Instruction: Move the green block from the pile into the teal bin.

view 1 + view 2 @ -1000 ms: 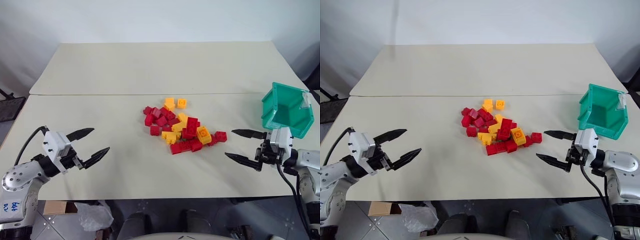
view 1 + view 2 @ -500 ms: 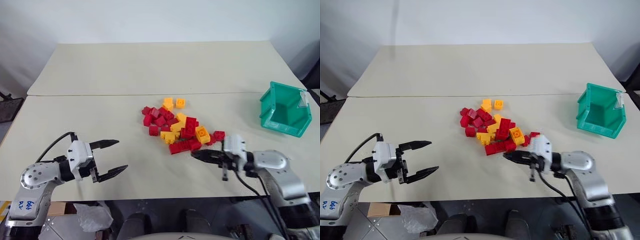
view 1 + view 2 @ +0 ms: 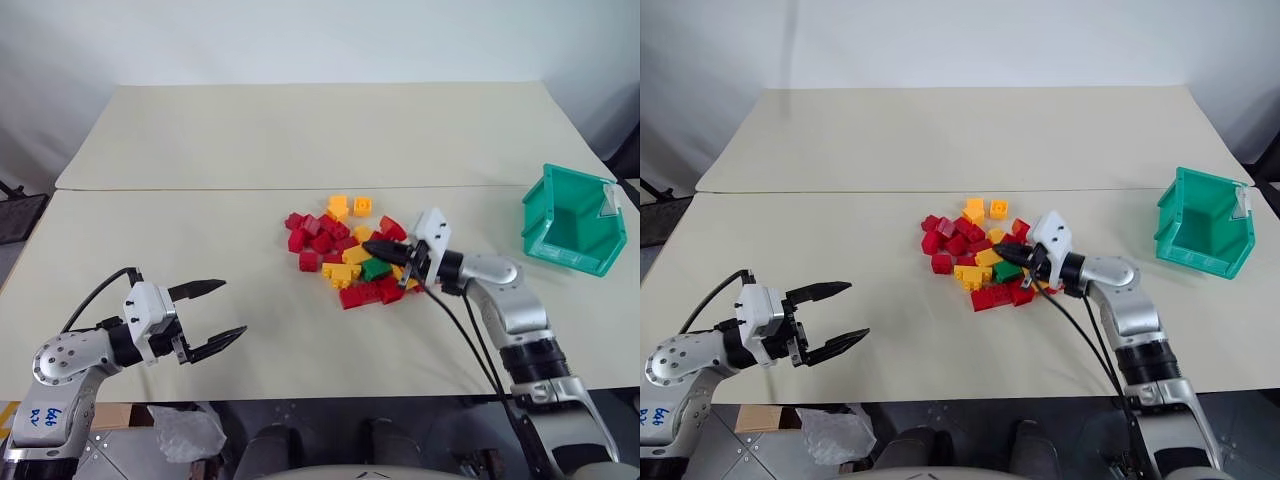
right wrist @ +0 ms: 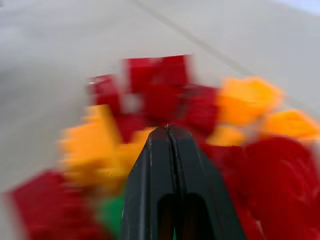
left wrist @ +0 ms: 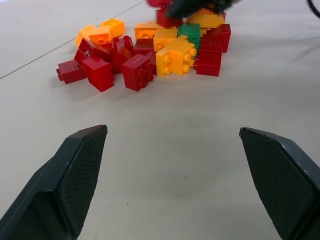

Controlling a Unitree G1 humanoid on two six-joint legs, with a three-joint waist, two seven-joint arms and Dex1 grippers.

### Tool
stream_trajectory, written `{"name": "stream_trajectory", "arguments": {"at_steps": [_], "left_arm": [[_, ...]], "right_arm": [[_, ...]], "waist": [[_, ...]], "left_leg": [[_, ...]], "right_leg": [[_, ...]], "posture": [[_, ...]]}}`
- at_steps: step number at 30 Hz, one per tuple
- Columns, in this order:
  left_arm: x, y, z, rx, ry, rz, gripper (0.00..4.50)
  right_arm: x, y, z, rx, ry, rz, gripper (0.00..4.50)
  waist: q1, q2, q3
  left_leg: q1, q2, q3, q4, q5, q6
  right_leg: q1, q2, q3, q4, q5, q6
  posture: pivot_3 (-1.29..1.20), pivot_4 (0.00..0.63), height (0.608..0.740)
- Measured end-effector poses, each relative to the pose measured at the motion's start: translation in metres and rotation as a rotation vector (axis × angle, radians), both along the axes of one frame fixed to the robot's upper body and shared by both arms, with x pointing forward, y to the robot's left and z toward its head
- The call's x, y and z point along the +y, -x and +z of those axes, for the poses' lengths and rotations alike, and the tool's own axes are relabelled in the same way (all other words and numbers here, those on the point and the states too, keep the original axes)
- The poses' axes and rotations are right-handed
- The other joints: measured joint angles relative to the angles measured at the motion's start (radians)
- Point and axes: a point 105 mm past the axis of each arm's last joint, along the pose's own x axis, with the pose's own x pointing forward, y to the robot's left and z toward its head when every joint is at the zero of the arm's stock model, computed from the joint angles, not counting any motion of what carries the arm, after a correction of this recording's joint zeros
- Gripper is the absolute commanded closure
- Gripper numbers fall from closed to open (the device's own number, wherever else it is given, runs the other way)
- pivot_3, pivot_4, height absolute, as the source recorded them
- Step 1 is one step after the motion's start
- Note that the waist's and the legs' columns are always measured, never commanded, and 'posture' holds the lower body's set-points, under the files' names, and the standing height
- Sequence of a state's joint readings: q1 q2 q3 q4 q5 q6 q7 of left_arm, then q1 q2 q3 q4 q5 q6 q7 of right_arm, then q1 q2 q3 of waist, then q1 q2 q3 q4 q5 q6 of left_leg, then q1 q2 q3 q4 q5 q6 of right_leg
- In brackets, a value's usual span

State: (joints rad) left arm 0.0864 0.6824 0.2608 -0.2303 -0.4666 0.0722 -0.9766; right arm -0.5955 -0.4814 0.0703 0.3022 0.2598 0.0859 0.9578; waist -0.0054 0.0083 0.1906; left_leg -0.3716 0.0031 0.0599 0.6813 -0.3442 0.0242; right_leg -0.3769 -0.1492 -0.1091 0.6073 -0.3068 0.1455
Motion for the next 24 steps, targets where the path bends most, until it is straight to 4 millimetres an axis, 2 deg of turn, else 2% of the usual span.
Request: {"name": "stream_trajectory", "arguments": {"at_steps": [6,10,12,20,24], "left_arm": [[-0.001,-0.001,0.0,-0.001,0.006,-0.001,0.0],[-0.001,-0.002,0.0,-0.003,0.007,-0.001,0.0],[-0.001,-0.002,0.0,-0.002,0.007,0.0,0.0],[-0.001,-0.001,-0.002,0.005,0.015,0.004,0.0],[-0.003,-0.003,-0.001,-0.001,0.02,-0.002,0.0]], "right_arm": [[-0.018,-0.01,-0.005,-0.029,0.063,-0.041,4.47],[-0.023,0.004,-0.023,0.021,0.082,-0.005,4.47],[-0.028,0.01,-0.024,0.022,0.11,0.006,4.47],[-0.091,0.033,-0.021,0.059,0.157,-0.074,4.47],[-0.111,0.051,-0.01,0.051,0.05,-0.042,4.47]], "waist": [[-0.003,-0.001,0.0],[0.0,0.0,0.0],[0.0,0.0,0.0],[0.003,0.0,0.0],[0.004,0.0,0.0]], "left_leg": [[0.001,0.0,0.001,0.0,0.0,0.0],[0.0,0.0,0.0,0.0,0.0,0.0],[0.0,0.0,0.001,0.0,0.0,0.0],[0.0,0.0,0.001,0.0,0.0,0.0],[0.0,0.0,0.002,0.0,0.0,0.0]], "right_leg": [[0.0,0.0,0.0,0.001,0.0,0.0],[0.0,0.0,0.0,0.0,0.0,0.0],[0.0,0.0,0.0,0.0,0.0,0.0],[0.0,0.0,0.0,-0.001,0.0,0.0],[0.001,0.0,0.0,-0.001,0.0,0.0]], "posture": [[0.0,0.15,0.74],[0.0,0.15,0.74],[0.0,0.15,0.74],[0.0,0.15,0.74],[0.0,0.15,0.74]]}}
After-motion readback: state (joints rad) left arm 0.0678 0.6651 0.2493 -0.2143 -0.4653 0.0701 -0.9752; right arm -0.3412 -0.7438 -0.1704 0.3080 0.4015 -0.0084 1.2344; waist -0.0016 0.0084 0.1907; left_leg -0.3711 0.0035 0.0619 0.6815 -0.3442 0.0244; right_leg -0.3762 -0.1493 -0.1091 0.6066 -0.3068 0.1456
